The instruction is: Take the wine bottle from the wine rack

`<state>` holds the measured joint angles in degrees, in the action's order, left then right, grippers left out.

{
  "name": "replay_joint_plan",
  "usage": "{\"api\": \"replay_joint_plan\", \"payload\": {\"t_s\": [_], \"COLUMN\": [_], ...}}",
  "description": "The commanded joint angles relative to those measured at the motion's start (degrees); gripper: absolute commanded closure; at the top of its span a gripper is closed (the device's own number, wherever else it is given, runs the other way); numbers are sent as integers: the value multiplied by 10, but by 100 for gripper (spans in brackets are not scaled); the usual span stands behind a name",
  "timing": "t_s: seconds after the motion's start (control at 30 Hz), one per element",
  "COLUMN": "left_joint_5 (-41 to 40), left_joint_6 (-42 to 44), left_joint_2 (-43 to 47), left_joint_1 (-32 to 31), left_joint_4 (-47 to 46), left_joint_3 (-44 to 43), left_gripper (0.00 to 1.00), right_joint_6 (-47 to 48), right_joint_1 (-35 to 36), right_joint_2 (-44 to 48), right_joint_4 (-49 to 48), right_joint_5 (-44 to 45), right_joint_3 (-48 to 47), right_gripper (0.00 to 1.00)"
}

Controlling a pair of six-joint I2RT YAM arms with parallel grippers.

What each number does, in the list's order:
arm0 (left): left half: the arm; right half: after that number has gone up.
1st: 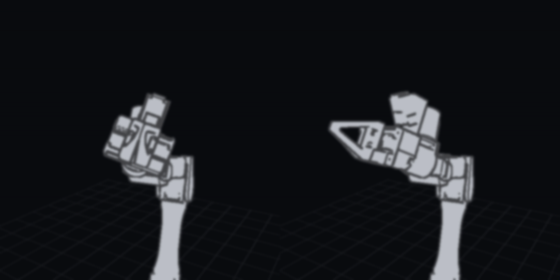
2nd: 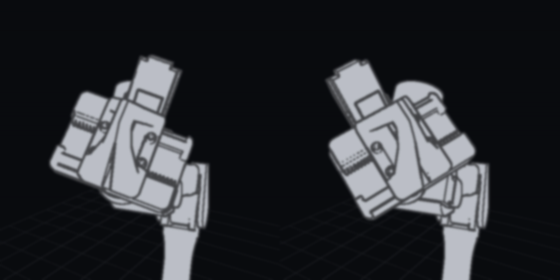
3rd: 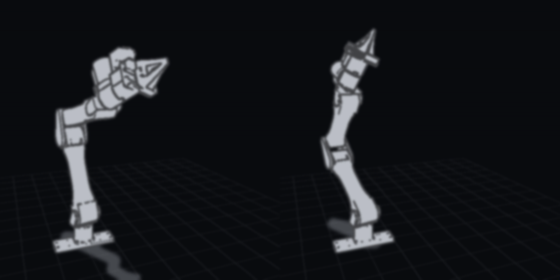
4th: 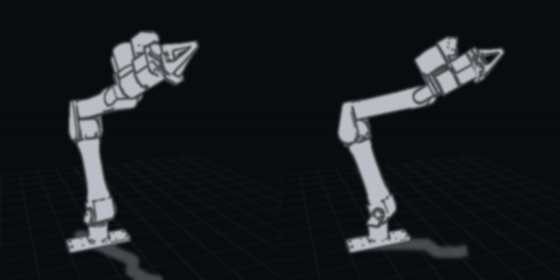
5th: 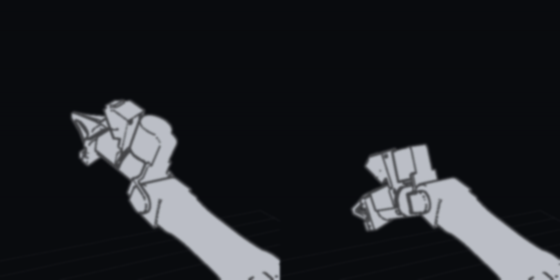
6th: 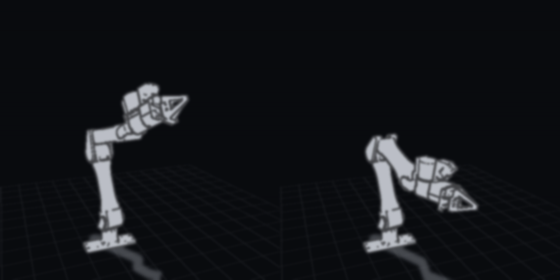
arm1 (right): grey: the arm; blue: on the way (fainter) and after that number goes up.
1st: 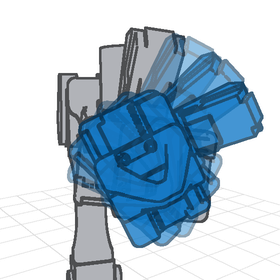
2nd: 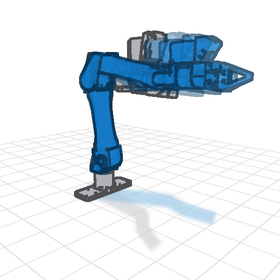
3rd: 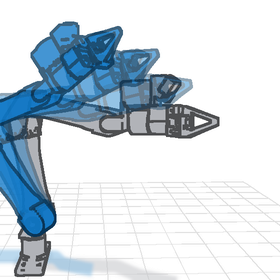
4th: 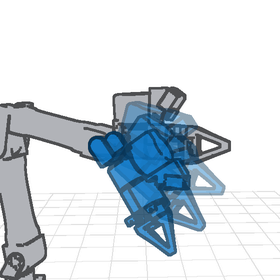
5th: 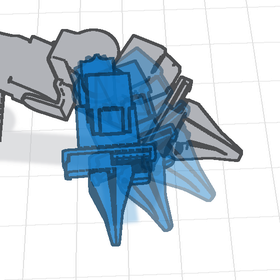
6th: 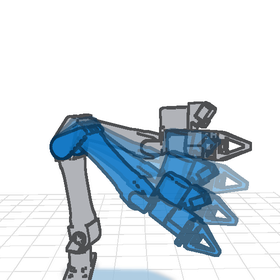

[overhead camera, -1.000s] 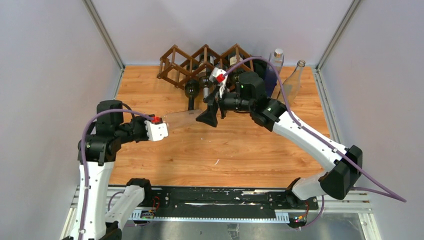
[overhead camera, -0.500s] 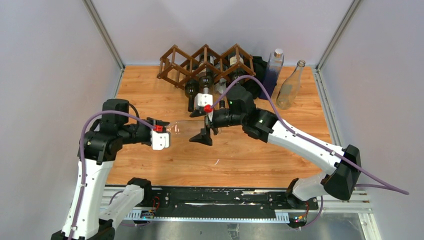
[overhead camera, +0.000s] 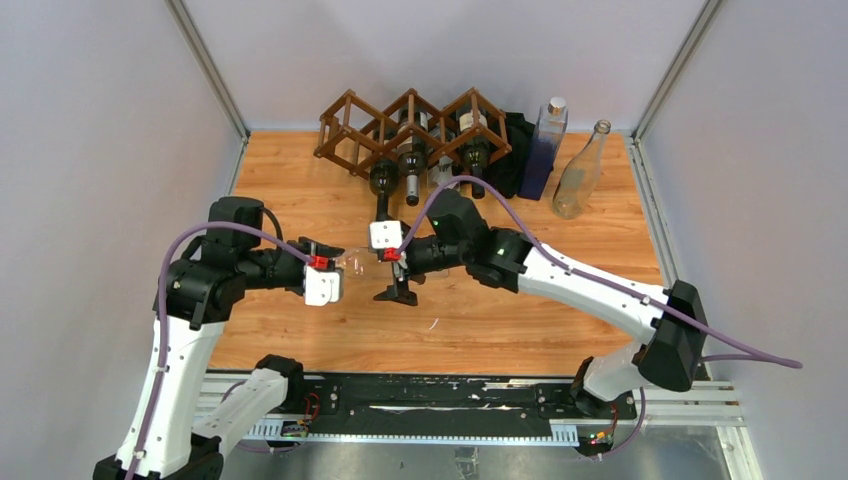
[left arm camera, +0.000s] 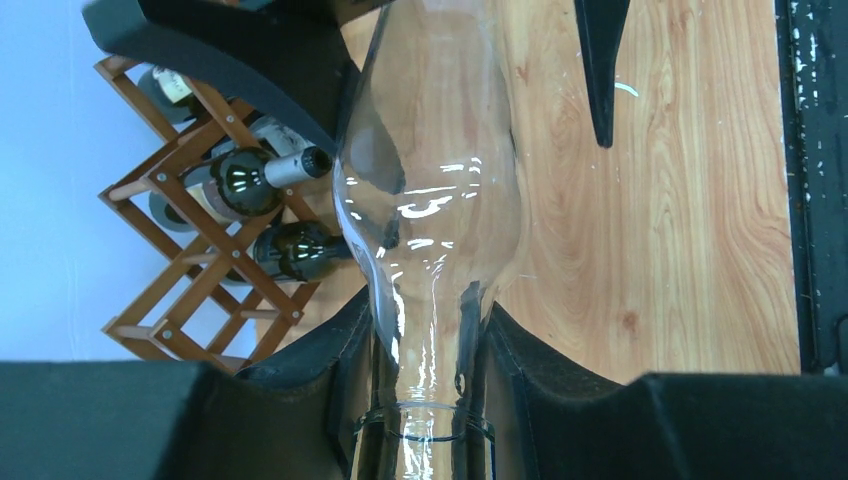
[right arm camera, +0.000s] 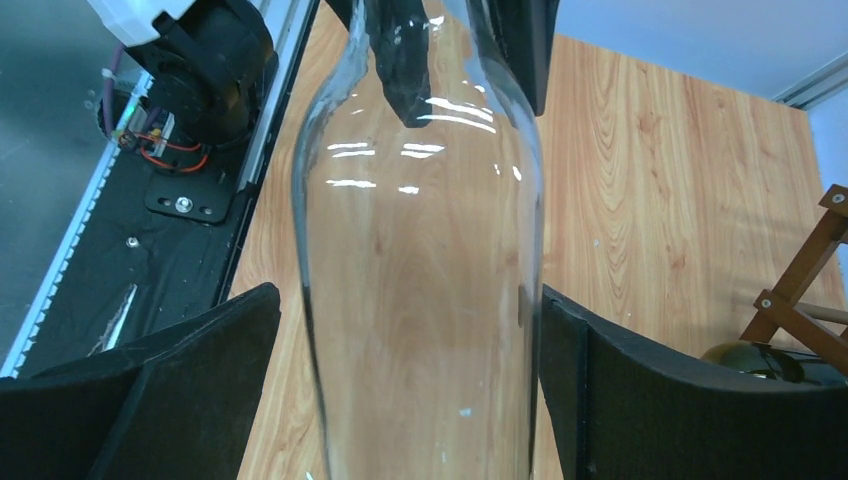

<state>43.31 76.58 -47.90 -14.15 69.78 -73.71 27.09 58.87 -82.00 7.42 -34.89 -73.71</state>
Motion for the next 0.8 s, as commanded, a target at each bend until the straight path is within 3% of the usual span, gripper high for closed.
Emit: {"api": "replay_joint_plan", "payload": {"t_s": [0.0,0.23,0.4,0.53,0.77], "left_joint_5": [25,8,4,1,8], "left_joint_6": [2,16,21,27,31], "left_joint_2": [1,0,-1,-1,-11], "left_joint_1": [-10,-25,-26,-27,-28], "left_joint_4": [-21,-20,-20,-20,-20], "left_joint_3": [-20,-5,0,7,-14], "left_gripper": [100,100,100,100,100], "right_joint_6": [32,41,45,48,40], "right_joint_1": [20,38,41,41,41], "right_joint_2": [-25,-40,-40,-41,-71], "right_joint_4": [-7,-26,-33,-37,-8], "right_joint_5": [42,71,86,98,107], "right_joint_3": [-27,-41,-38,-37,-74], "right_gripper": [3,2,13,33,80]}}
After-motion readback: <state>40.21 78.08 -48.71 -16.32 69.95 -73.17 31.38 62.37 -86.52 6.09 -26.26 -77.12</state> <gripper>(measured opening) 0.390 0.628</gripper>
